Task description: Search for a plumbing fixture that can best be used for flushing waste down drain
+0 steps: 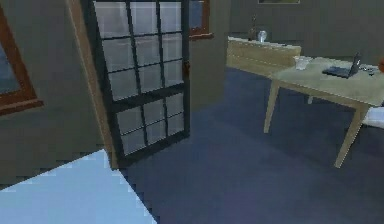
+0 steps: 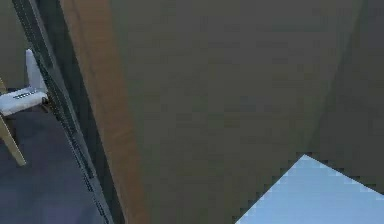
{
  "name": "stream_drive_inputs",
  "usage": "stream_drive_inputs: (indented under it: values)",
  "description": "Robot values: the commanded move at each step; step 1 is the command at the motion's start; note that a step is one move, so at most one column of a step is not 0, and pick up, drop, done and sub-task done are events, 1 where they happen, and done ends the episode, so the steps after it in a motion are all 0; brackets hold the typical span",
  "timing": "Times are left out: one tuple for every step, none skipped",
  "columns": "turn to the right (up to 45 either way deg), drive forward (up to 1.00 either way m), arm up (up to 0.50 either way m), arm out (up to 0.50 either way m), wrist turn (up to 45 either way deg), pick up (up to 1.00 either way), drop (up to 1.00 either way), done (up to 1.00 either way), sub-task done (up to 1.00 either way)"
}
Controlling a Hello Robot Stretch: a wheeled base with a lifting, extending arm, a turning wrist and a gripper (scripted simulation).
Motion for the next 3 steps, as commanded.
stream_drive_inputs:
  values:
    - [6.0,0.0,0.0,0.0,0.0,0.0,0.0,0.0,0.0]
    - [0.0,0.3,0.0,0.0,0.0,0.0,0.0,0.0,0.0]
    - [3.0,0.0,0.0,0.0,0.0,0.0,0.0,0.0,0.0]
